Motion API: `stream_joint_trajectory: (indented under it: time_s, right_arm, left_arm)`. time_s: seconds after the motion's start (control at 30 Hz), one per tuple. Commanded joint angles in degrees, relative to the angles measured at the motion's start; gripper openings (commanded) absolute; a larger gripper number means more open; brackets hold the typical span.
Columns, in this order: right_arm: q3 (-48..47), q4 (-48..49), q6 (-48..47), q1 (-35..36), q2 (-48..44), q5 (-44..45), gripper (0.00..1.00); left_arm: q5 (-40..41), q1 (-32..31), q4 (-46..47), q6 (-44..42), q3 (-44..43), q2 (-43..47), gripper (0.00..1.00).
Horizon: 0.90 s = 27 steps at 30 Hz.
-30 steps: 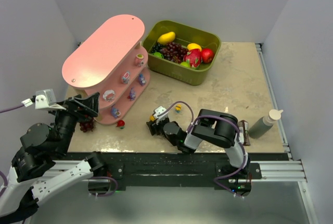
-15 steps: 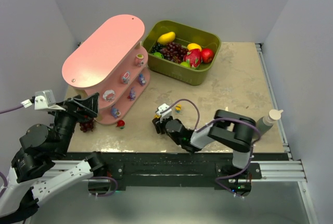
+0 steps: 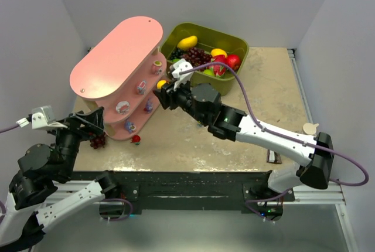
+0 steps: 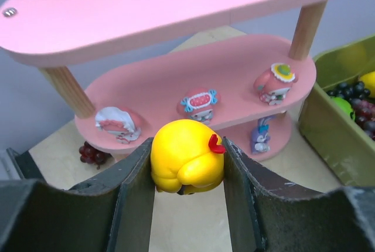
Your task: Place and organize the plastic toys onto the shelf
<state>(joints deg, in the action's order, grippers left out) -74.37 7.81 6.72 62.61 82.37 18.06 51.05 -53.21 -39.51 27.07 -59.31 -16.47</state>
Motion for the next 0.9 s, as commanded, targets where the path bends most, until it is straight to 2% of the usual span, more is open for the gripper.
stream_joint_trajectory:
  time_s: [0.0,0.37,0.67,0.87]
  right_arm:
    - [-9.54,-12.29,-2.76,-0.82,0.16,-5.93,0.13]
    - [-23.97,-14.05,-15.06,-1.17,7.71,-9.09,0.16]
    - [-36.98,-15.37,-16.57,-3.28,18.79,-11.91,0.17]
    - [-41.65,-14.76,-15.95,-4.87,23.01,-13.14,0.17]
  left_arm:
    - [3.79,0.04,-2.67,1.49,-1.07,-0.23,0.85]
    - [1.87,0.12,-3.74,2.55,1.47,0.65,0.85]
    - [0.89,0.04,-6.02,6.24,3.94,0.91,0.85]
    - [4.94,0.04,-11.29,9.84,2.97,1.00,0.85]
